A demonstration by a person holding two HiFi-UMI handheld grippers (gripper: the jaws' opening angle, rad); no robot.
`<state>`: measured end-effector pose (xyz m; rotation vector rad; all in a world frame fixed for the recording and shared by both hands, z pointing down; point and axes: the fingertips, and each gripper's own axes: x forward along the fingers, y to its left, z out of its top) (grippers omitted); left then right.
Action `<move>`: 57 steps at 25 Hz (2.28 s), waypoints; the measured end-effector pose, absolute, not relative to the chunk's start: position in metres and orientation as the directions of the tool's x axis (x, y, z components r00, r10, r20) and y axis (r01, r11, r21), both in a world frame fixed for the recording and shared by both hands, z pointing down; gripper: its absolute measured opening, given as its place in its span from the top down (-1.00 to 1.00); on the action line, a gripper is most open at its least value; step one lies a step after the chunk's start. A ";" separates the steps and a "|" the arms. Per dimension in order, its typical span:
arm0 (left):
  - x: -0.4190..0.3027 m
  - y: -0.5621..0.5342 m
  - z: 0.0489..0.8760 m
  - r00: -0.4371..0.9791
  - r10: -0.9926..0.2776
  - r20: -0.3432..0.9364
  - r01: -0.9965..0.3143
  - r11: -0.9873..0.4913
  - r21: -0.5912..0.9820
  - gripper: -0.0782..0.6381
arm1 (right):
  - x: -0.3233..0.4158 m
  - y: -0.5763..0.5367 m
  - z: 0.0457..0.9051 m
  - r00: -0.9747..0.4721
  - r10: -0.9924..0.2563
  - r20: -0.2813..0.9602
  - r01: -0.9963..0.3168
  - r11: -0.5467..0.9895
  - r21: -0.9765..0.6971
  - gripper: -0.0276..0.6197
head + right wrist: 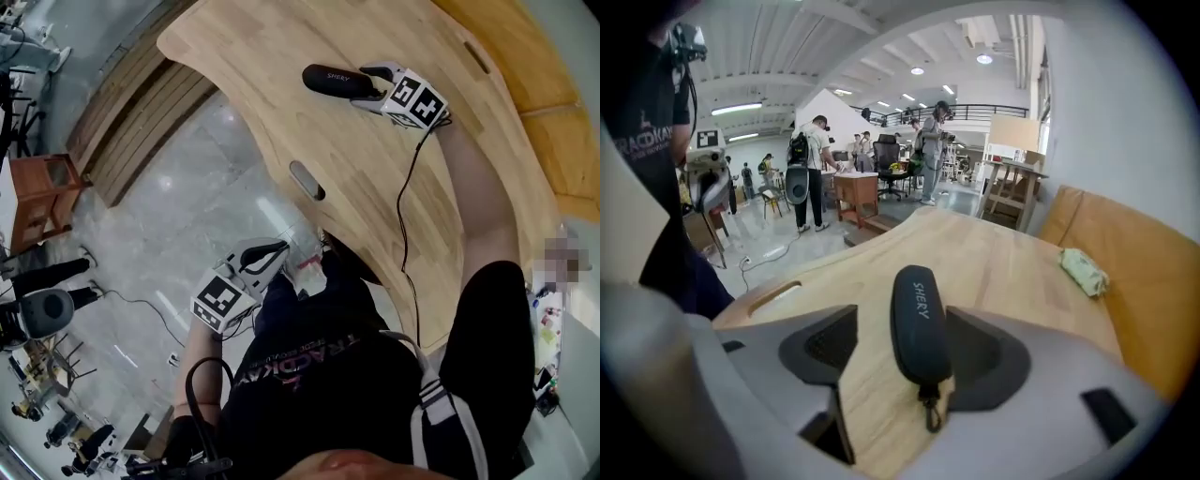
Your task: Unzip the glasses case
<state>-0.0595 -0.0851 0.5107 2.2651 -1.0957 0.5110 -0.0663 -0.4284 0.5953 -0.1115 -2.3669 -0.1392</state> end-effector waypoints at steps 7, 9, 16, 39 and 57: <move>-0.063 -0.059 0.499 0.631 -0.563 0.533 -0.757 -0.597 0.266 0.70 | -0.024 -0.368 0.507 -0.811 -0.177 0.557 -0.190 0.981 0.035 0.86; -0.062 -0.048 0.496 0.636 -0.553 0.538 -0.750 -0.608 0.261 0.71 | -0.012 -0.332 0.490 -0.815 -0.211 0.540 -0.241 0.971 0.016 0.86; -0.077 -0.013 0.487 0.663 -0.560 0.496 -0.725 -0.644 0.243 0.73 | -0.001 -0.188 0.456 -0.830 -0.286 0.480 -0.363 0.929 -0.075 0.86; -0.042 0.114 0.487 0.737 -0.468 0.487 -0.650 -0.688 0.322 0.73 | -0.016 0.107 0.469 -0.861 -0.311 0.402 -0.431 0.866 -0.253 0.86; -0.030 0.127 0.491 0.734 -0.469 0.491 -0.657 -0.672 0.340 0.73 | -0.007 0.132 0.473 -0.862 -0.310 0.400 -0.432 0.863 -0.262 0.87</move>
